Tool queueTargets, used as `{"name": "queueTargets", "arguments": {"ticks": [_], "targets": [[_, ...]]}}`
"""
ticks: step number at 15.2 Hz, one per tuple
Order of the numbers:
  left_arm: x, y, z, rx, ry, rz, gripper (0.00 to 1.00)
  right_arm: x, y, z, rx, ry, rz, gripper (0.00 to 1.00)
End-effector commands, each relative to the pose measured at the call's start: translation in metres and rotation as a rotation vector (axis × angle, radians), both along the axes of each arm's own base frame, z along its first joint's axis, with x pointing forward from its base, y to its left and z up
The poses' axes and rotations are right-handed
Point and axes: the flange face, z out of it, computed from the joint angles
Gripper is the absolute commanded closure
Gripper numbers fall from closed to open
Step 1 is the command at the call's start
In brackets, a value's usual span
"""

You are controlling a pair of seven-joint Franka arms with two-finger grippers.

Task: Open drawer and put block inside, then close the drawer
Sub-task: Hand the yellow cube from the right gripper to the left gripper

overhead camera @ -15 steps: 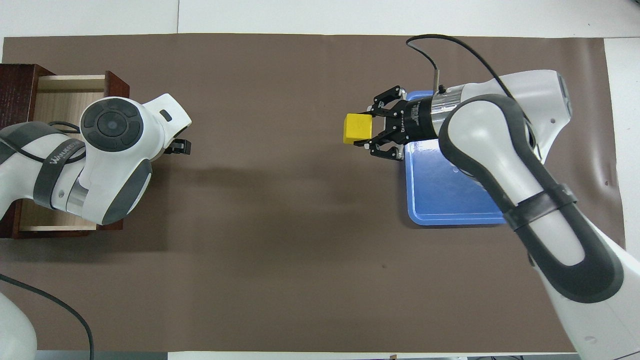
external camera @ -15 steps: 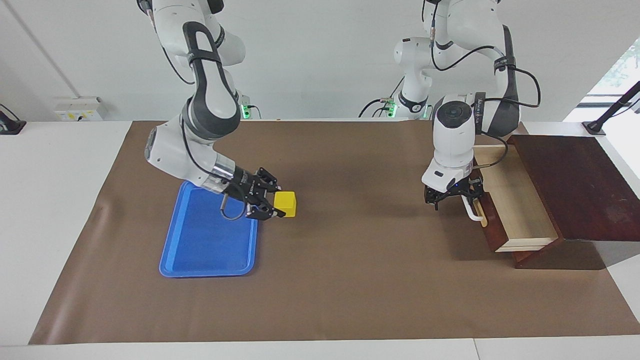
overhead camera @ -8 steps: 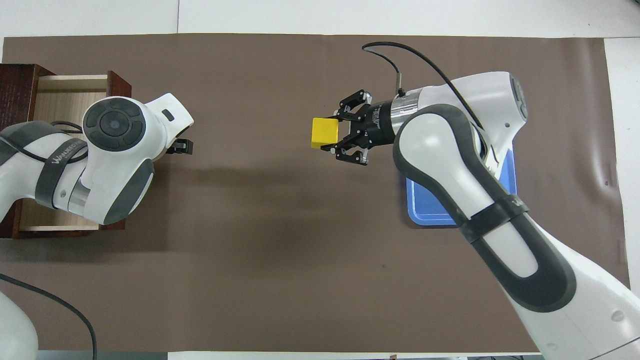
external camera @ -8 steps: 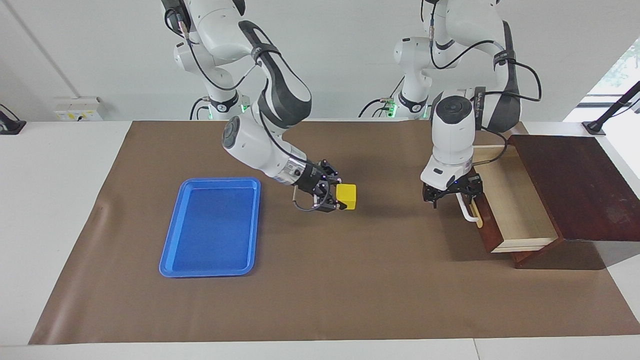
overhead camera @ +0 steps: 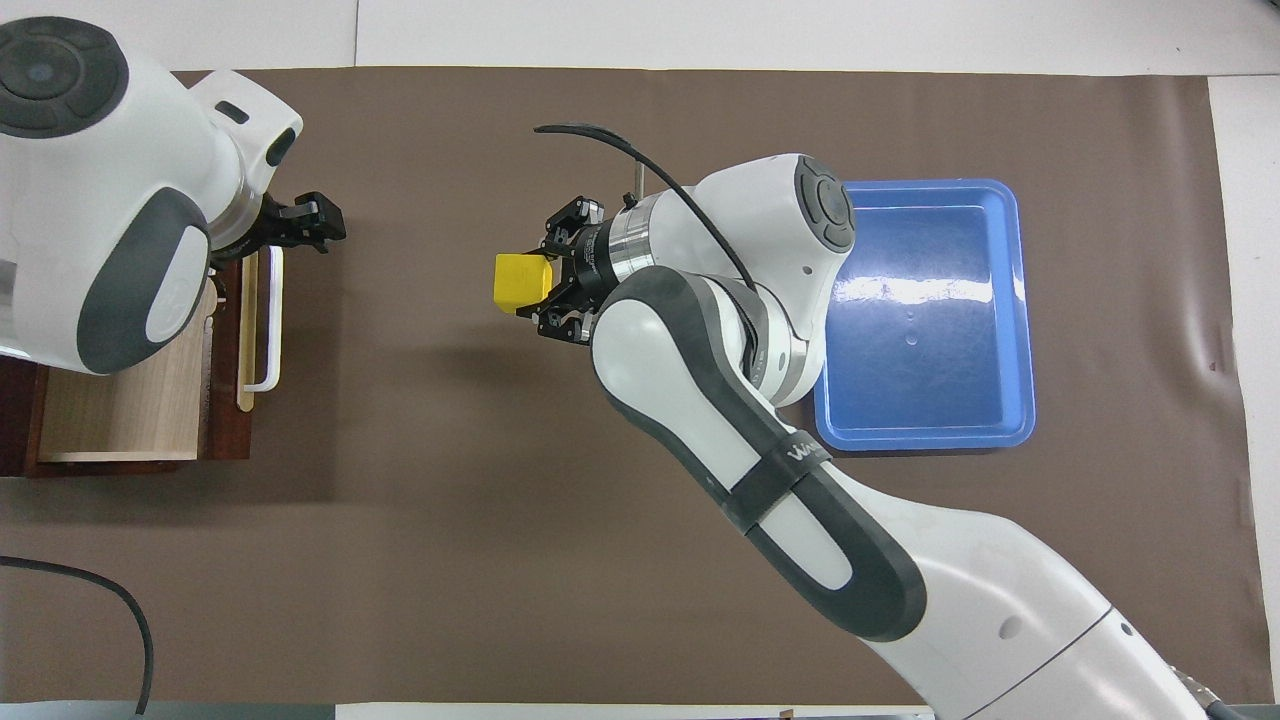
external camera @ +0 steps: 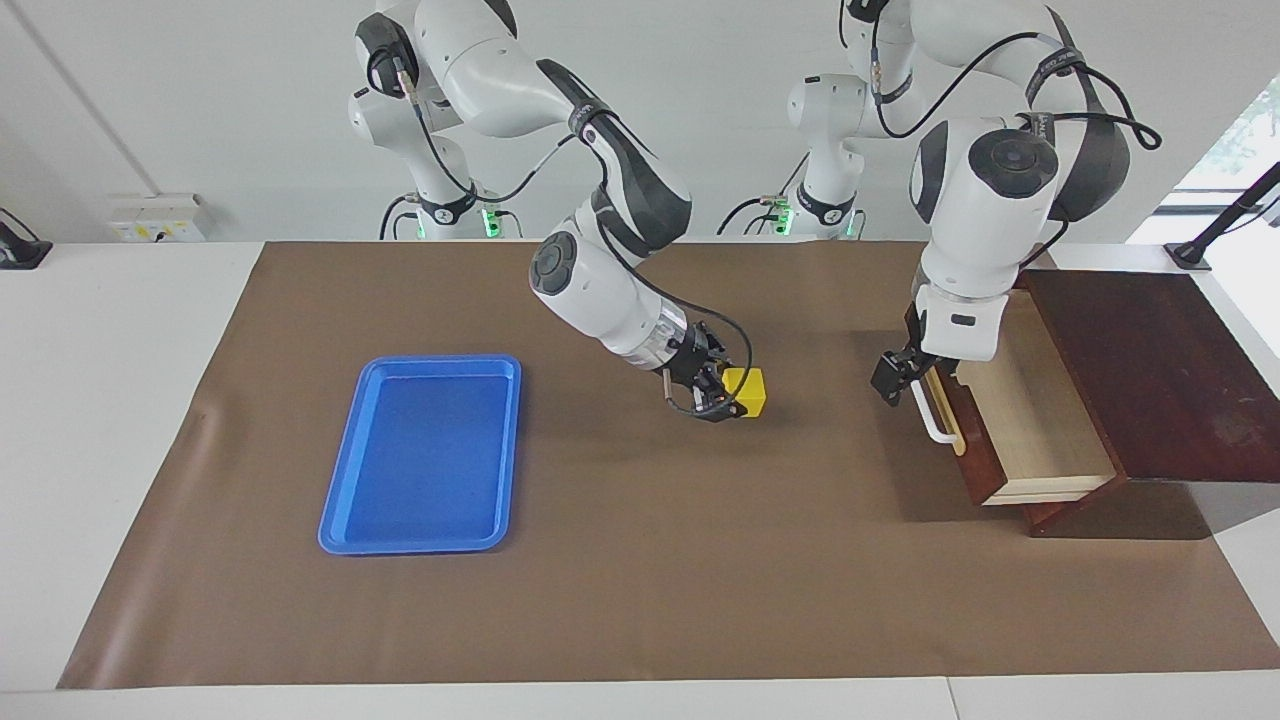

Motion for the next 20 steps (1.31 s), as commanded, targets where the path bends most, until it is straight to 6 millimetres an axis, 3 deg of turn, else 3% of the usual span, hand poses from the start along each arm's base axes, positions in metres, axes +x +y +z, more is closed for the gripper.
{"name": "queueTargets", "arguments": {"ticks": [1, 4, 6, 13, 16, 18, 20], "targets": [[0.010, -0.014, 0.002, -0.042, -0.016, 0.334, 0.00, -0.001, 0.014, 0.007, -0.009, -0.017, 0.045, 1.00], [0.009, -0.020, 0.002, -0.110, -0.013, 0.616, 0.00, -0.001, 0.016, 0.008, 0.003, -0.027, 0.056, 1.00], [0.008, -0.025, 0.002, -0.117, -0.018, 0.666, 0.00, 0.000, 0.017, 0.011, 0.012, -0.036, 0.067, 1.00], [-0.008, -0.066, -0.015, -0.166, -0.047, 1.102, 0.00, 0.003, 0.012, 0.011, 0.111, -0.041, 0.082, 1.00], [-0.027, -0.101, -0.023, -0.170, -0.048, 1.107, 0.00, 0.004, 0.011, 0.012, 0.131, -0.036, 0.075, 1.00], [-0.027, -0.104, -0.019, -0.188, -0.061, 1.216, 0.00, 0.003, 0.012, 0.012, 0.132, -0.035, 0.073, 1.00], [-0.039, -0.122, -0.019, -0.156, -0.045, 1.189, 0.00, 0.002, 0.013, 0.009, 0.143, -0.026, 0.063, 1.00]]}}
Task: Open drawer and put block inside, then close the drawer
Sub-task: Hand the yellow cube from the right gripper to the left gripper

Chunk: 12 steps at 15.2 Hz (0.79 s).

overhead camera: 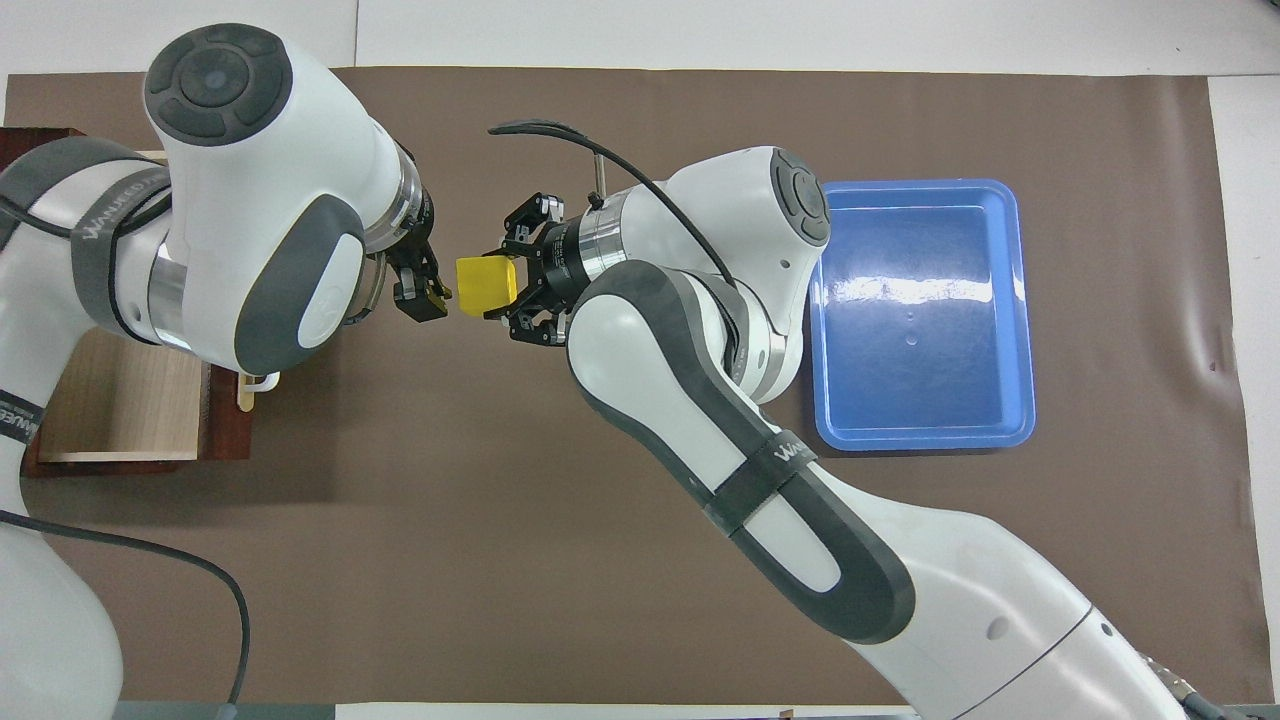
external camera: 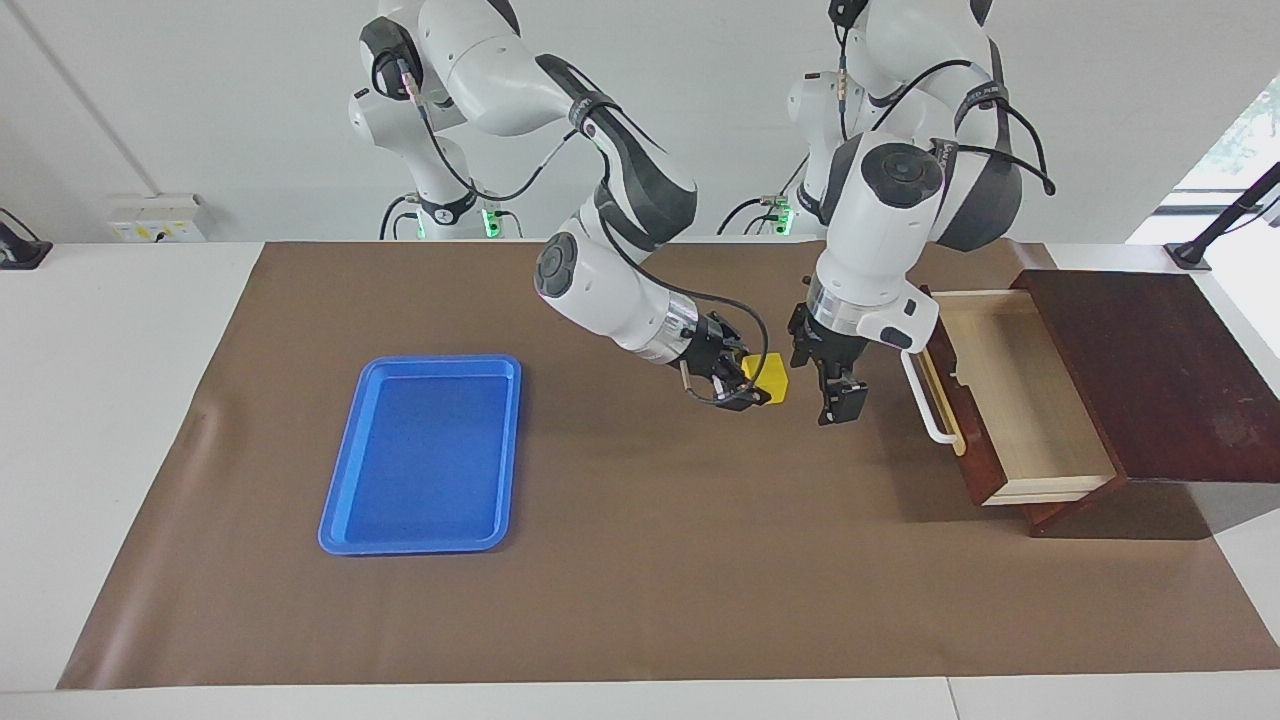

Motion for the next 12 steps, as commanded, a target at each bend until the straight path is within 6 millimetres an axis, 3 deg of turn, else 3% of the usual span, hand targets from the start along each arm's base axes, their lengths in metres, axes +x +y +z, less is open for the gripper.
{"name": "queueTargets", "arguments": {"ticks": [1, 4, 12], "targets": [[-0.016, -0.008, 0.001, 0.021, 0.034, 0.012, 0.00, 0.002, 0.002, -0.004, 0.031, 0.007, 0.005, 1.00], [-0.018, -0.008, 0.003, 0.029, 0.041, 0.006, 0.00, 0.002, -0.001, -0.007, 0.029, 0.013, 0.001, 1.00], [-0.044, -0.035, -0.003, 0.043, 0.063, -0.058, 0.00, 0.003, -0.002, -0.012, 0.053, 0.039, -0.104, 1.00]]}}
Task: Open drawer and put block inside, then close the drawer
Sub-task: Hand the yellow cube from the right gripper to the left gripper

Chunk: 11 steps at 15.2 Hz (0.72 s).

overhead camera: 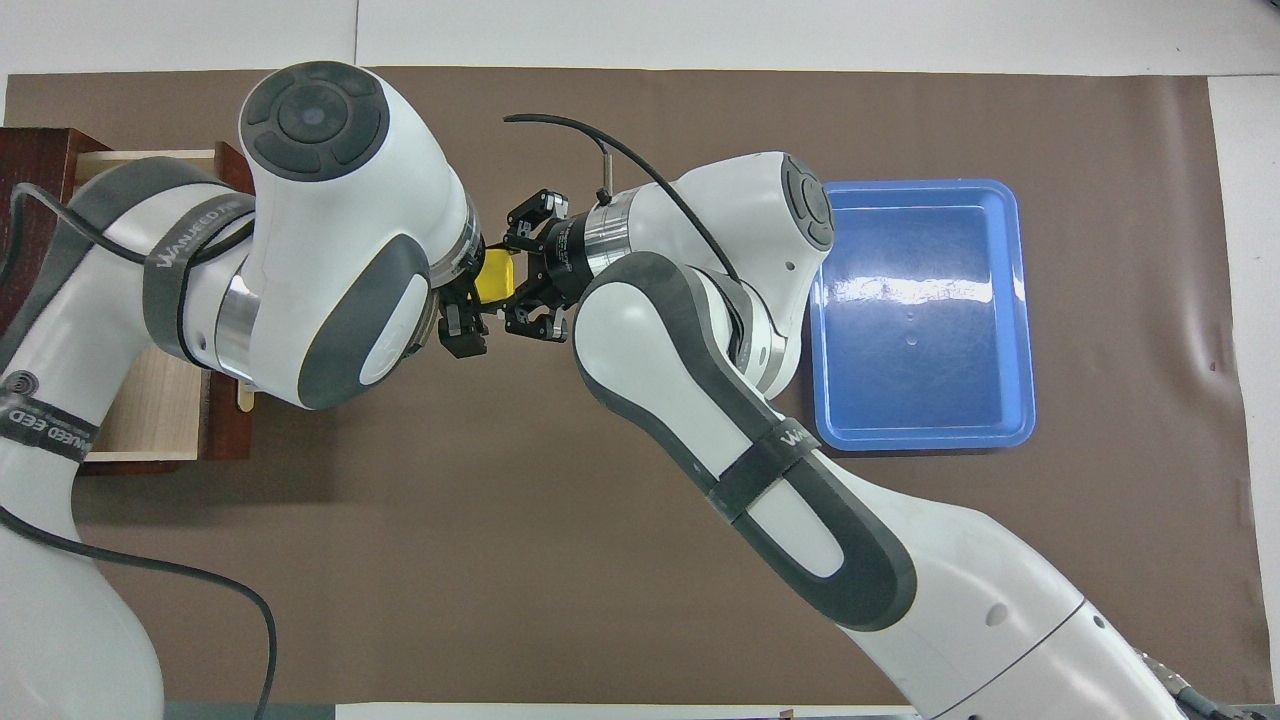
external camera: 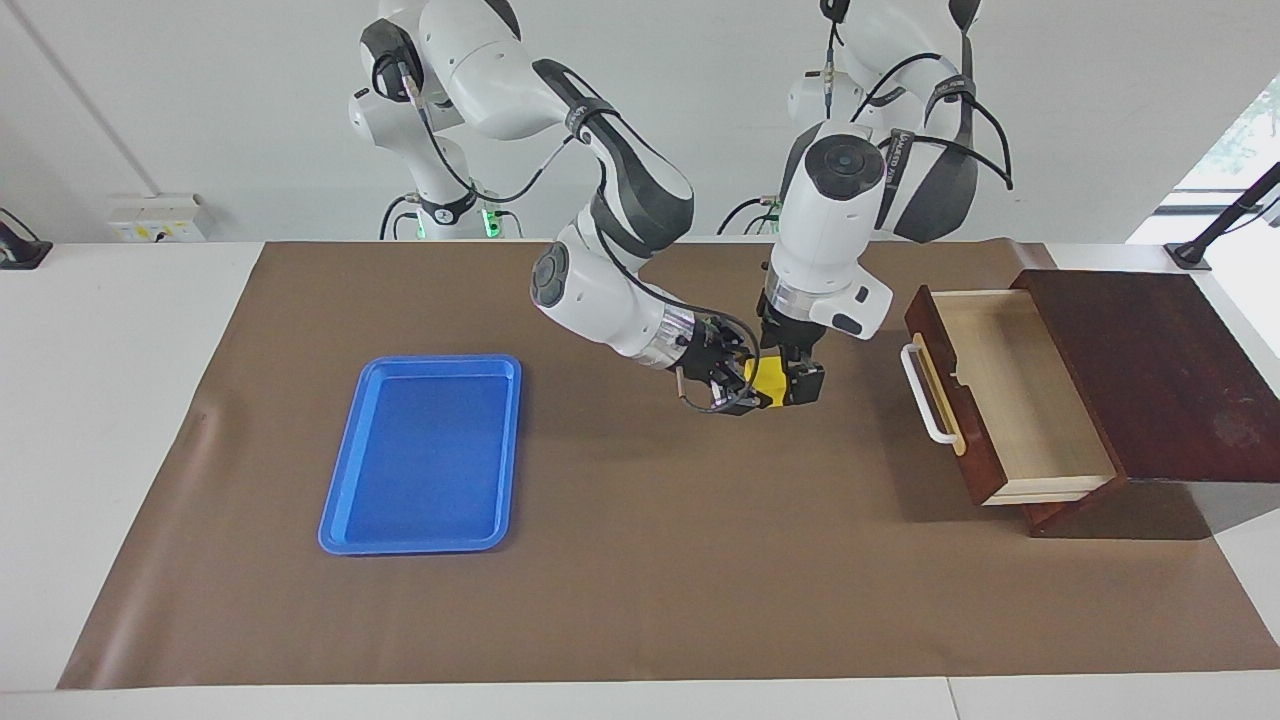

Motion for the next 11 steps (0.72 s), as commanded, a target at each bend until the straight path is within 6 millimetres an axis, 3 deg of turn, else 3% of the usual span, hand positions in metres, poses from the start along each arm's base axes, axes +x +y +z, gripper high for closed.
{"name": "queueTargets", "arguments": {"ticks": [1, 3, 5, 8, 10, 11], "targets": [[-0.013, 0.004, 0.004, 0.013, 0.013, 0.008, 0.00, 0.001, -0.001, -0.005, 0.011, 0.005, -0.040, 1.00], [-0.012, 0.006, 0.004, 0.013, 0.013, 0.011, 0.00, 0.003, -0.004, -0.004, 0.012, 0.004, -0.045, 1.00], [-0.012, 0.006, 0.002, 0.015, 0.013, 0.011, 0.16, 0.003, -0.005, -0.003, 0.013, 0.002, -0.047, 1.00], [-0.014, 0.007, -0.003, 0.014, -0.014, 0.007, 0.18, 0.006, -0.009, -0.004, 0.012, 0.004, -0.051, 1.00], [-0.021, 0.009, -0.010, 0.026, -0.014, -0.001, 0.33, 0.006, -0.009, -0.003, 0.014, 0.003, -0.051, 1.00], [-0.021, 0.008, -0.012, 0.022, -0.020, 0.000, 0.46, 0.006, -0.009, -0.003, 0.014, 0.002, -0.052, 1.00]]}}
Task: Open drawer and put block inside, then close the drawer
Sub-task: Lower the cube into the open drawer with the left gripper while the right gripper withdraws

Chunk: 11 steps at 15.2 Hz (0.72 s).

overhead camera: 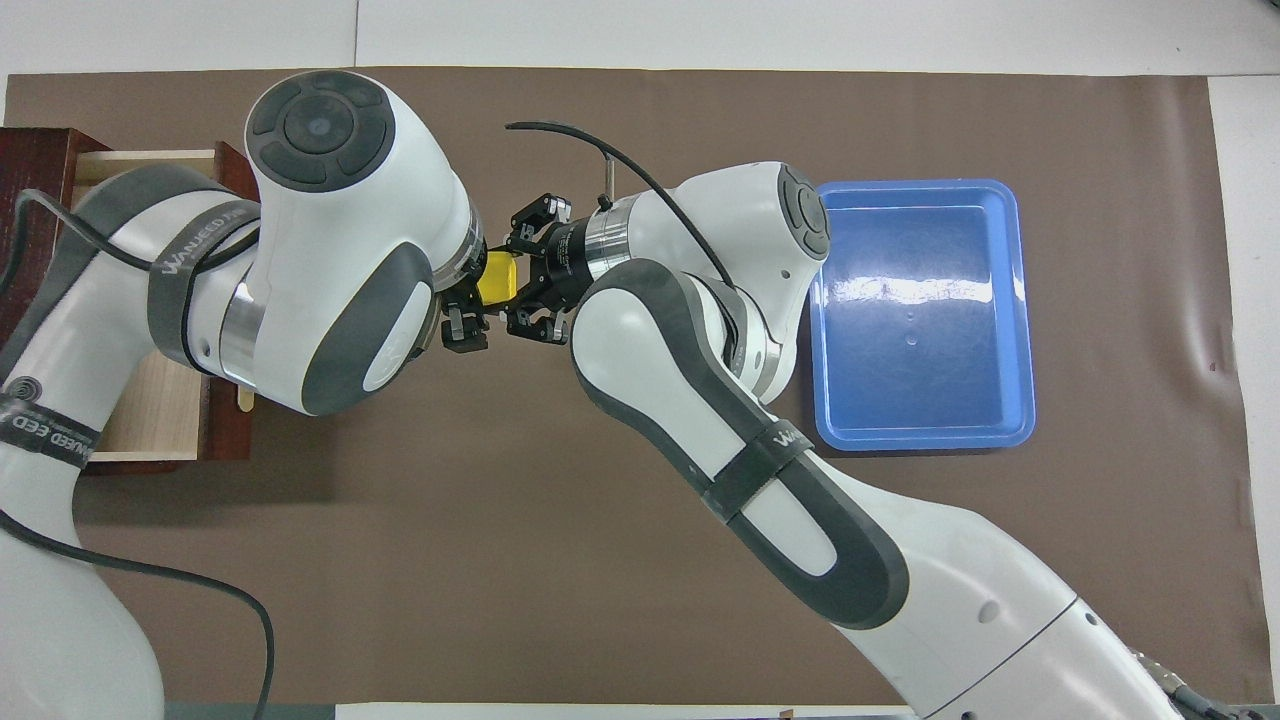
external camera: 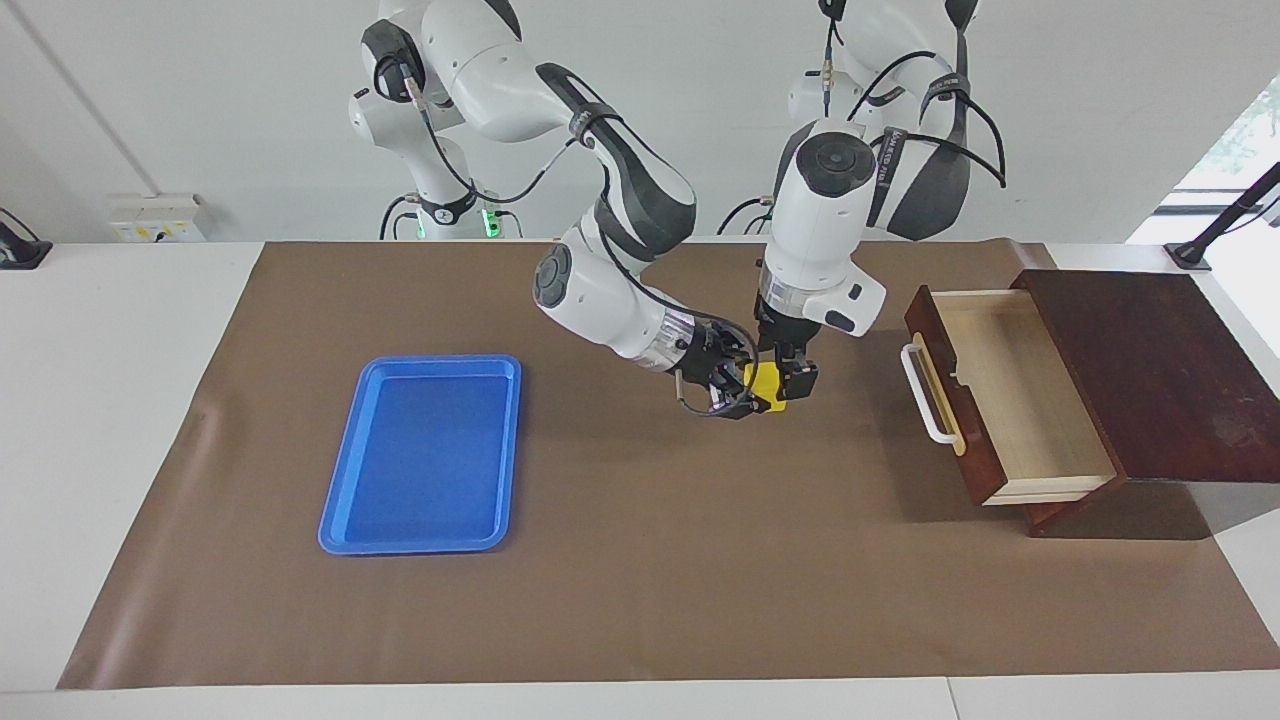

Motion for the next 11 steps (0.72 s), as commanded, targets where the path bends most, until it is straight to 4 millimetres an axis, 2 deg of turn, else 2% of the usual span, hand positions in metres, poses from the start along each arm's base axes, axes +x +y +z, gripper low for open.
{"name": "queueTargets", "arguments": {"ticks": [1, 2, 4, 5, 10, 11], "targets": [[-0.0203, 0.0030, -0.0070, 0.016, 0.012, 0.000, 0.58, 0.0085, -0.0077, 0.0074, 0.023, -0.012, -0.048, 1.00], [-0.0198, 0.0027, -0.0060, 0.014, 0.008, -0.001, 0.68, 0.0085, -0.0077, 0.0074, 0.023, -0.012, -0.048, 1.00], [-0.0198, 0.0027, -0.0060, 0.014, 0.008, 0.000, 0.97, 0.0083, -0.0078, 0.0067, 0.022, -0.010, -0.049, 1.00], [-0.0193, 0.0036, -0.0048, 0.014, 0.008, 0.001, 1.00, 0.0090, -0.0084, 0.0074, 0.022, -0.012, -0.049, 1.00], [-0.0181, 0.0053, -0.0030, 0.016, 0.012, 0.002, 1.00, 0.0090, -0.0084, 0.0074, 0.022, -0.011, -0.050, 1.00], [-0.0172, 0.0062, -0.0028, 0.018, 0.013, 0.002, 1.00, 0.0086, -0.0079, 0.0086, 0.023, -0.013, -0.050, 0.62]]}}
